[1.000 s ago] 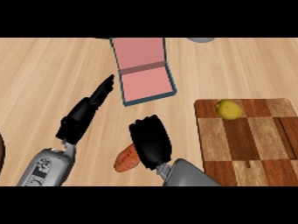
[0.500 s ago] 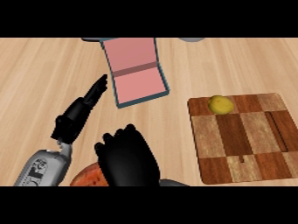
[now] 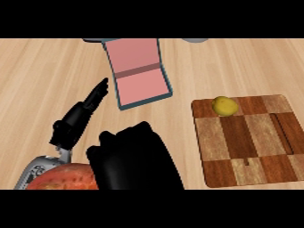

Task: Pick the sweet potato from the cutting board and place it in the cardboard box

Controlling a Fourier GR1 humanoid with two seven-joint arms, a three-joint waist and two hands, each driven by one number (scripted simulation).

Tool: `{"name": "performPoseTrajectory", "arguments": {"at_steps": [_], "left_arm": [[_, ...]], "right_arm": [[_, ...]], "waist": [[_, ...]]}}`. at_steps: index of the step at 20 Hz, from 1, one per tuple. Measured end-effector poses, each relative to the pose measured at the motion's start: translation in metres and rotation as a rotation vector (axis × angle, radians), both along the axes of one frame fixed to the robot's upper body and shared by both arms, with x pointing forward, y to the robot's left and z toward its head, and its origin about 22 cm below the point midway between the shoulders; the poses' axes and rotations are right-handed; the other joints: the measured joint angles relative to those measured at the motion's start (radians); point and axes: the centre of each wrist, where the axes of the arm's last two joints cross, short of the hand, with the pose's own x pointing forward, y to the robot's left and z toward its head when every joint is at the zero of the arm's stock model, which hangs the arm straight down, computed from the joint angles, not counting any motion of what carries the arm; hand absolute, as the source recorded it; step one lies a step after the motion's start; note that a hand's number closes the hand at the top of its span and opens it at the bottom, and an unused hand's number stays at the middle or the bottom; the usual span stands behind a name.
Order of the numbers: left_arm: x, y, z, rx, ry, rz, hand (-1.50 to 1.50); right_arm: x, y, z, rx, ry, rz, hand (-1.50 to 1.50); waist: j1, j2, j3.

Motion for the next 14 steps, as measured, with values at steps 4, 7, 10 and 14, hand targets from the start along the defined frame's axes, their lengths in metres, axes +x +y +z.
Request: {"name": "performPoseTrajectory", "arguments": {"at_steps": [4, 7, 10, 14], "left_arm": [[-0.006, 0.002, -0.001, 0.004, -0.002, -0.002, 0.00], [0.001, -0.004, -0.002, 0.005, -0.002, -0.005, 0.00], [0.002, -0.001, -0.005, 0.004, -0.007, -0.004, 0.00], [-0.002, -0.001, 0.001, 0.004, -0.007, -0.013, 0.00]], "right_arm": [[0.018, 0.002, 0.011, 0.023, 0.000, -0.057, 1.50], [0.038, 0.005, 0.029, 0.039, -0.009, -0.091, 1.50], [0.061, 0.004, 0.037, 0.060, -0.012, -0.118, 1.50], [0.084, 0.012, 0.042, 0.081, 0.005, -0.131, 1.50]], "waist": [[0.003, 0.001, 0.000], [0.003, 0.003, 0.000], [0.003, 0.003, 0.000], [0.007, 0.003, 0.000]]}}
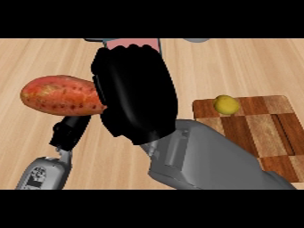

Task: Pick the sweet potato from the cutting board and place it in the cardboard box

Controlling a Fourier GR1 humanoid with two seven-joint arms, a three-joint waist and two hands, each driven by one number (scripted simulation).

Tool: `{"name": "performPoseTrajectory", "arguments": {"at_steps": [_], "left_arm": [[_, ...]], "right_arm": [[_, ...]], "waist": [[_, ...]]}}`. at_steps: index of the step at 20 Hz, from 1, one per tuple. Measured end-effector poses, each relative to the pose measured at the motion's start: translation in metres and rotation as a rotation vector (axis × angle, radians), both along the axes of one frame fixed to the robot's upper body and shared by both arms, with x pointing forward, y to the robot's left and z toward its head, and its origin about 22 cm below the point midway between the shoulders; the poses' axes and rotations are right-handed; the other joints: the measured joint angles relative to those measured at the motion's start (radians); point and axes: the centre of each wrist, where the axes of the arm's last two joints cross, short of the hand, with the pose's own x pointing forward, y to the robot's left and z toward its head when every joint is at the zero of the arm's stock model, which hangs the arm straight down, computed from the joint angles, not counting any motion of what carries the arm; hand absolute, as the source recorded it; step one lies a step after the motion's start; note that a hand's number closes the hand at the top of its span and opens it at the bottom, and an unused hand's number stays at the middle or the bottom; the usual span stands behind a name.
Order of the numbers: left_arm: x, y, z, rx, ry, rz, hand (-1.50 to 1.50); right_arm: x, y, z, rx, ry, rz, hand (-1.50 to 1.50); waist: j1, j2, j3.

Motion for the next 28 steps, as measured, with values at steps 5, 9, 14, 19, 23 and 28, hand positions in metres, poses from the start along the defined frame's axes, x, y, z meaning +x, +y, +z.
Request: {"name": "performPoseTrajectory", "arguments": {"at_steps": [5, 9, 14, 19, 23, 28], "left_arm": [[0.002, -0.007, 0.006, 0.001, 0.000, 0.002, 0.00], [0.004, -0.001, 0.010, -0.005, -0.005, 0.007, 0.00], [0.003, -0.004, 0.003, 0.001, -0.011, 0.001, 0.00], [0.002, -0.006, -0.002, -0.001, -0.013, -0.011, 0.00], [0.007, -0.007, -0.001, 0.000, -0.010, -0.023, 0.00], [0.010, -0.014, 0.002, 0.002, -0.015, -0.045, 0.00]], "right_arm": [[0.035, 0.009, -0.002, 0.033, 0.022, -0.024, 1.50], [0.062, 0.012, 0.001, 0.029, 0.015, -0.051, 1.50], [0.087, 0.020, -0.014, -0.028, 0.005, -0.085, 1.50], [0.115, 0.017, -0.036, -0.085, 0.020, -0.108, 1.50], [0.137, 0.007, -0.060, -0.112, 0.044, -0.138, 1.50], [0.150, -0.009, -0.085, -0.023, 0.192, -0.187, -1.50]], "waist": [[0.005, 0.001, 0.000], [0.005, 0.002, 0.000], [0.009, 0.004, 0.000], [0.019, 0.007, -0.001], [0.030, 0.012, -0.001], [0.052, 0.017, -0.001]]}}
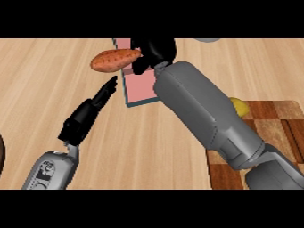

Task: Pick the sweet potato from the cutting board and place it in the cardboard box

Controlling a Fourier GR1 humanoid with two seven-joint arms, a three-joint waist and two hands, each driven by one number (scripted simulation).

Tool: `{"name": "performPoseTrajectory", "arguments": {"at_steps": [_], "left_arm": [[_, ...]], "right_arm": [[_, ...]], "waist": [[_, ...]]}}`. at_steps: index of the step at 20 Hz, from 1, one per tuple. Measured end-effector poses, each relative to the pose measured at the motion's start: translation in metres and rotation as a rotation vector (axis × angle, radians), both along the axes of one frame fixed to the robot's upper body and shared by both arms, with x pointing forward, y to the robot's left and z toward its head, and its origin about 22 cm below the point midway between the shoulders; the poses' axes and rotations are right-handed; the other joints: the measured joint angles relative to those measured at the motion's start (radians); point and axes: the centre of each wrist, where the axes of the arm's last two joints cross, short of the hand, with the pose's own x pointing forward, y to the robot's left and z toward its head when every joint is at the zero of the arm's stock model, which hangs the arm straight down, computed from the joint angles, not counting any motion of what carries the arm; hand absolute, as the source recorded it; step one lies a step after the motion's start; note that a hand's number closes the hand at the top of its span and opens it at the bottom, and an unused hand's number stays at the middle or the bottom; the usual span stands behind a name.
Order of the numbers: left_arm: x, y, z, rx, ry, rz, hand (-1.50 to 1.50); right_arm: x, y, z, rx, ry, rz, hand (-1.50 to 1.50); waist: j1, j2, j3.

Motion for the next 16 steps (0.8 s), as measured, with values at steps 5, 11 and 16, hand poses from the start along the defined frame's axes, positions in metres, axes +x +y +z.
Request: {"name": "performPoseTrajectory", "arguments": {"at_steps": [5, 11, 16], "left_arm": [[0.004, -0.005, 0.004, -0.004, -0.010, -0.007, 0.00], [0.003, -0.008, 0.004, -0.001, -0.013, -0.014, 0.00], [0.000, -0.001, 0.004, -0.002, -0.007, 0.006, 0.00]], "right_arm": [[0.007, -0.016, -0.027, 0.082, 0.068, 0.004, -1.50], [0.009, -0.027, -0.032, 0.338, 0.005, 0.010, -1.50], [0.013, -0.044, -0.029, 0.617, -0.068, -0.001, -1.50]], "waist": [[0.010, 0.003, 0.000], [0.012, 0.005, 0.002], [-0.008, 0.000, 0.003]]}}
